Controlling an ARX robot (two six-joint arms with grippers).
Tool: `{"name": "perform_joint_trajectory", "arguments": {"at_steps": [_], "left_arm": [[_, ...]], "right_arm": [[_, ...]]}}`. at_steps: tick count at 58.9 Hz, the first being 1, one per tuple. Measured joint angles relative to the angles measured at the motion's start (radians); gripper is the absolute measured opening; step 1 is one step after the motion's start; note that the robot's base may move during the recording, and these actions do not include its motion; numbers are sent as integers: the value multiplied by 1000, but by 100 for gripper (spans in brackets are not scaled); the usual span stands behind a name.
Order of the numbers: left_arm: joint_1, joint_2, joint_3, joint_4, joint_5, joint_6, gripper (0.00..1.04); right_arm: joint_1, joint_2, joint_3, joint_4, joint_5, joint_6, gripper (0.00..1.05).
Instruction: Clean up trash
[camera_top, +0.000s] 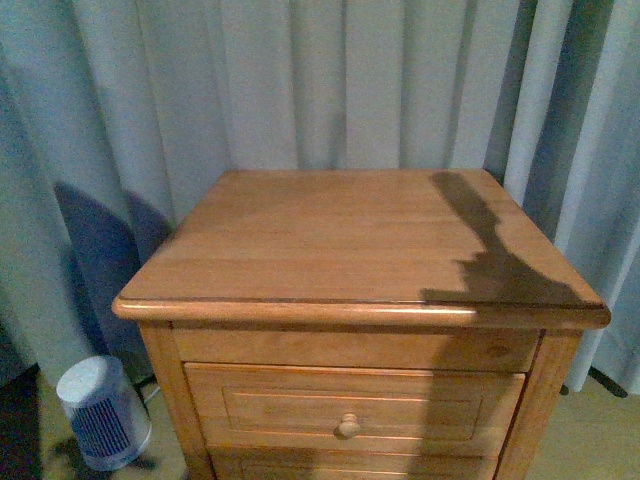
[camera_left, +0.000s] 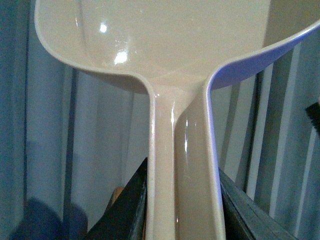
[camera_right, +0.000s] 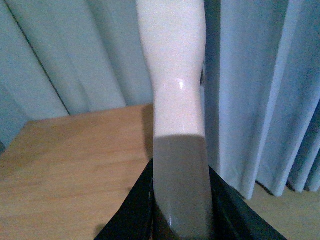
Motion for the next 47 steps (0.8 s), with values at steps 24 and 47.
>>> {"name": "perform_joint_trajectory", "arguments": {"at_steps": [24, 47], "left_arm": [[0, 0, 0, 0, 0, 0, 28], [0, 4, -1, 0, 12, 0, 28]], "right_arm": [[66, -346, -166, 89, 100, -151, 21], [65, -385, -189, 79, 132, -157, 21]]}}
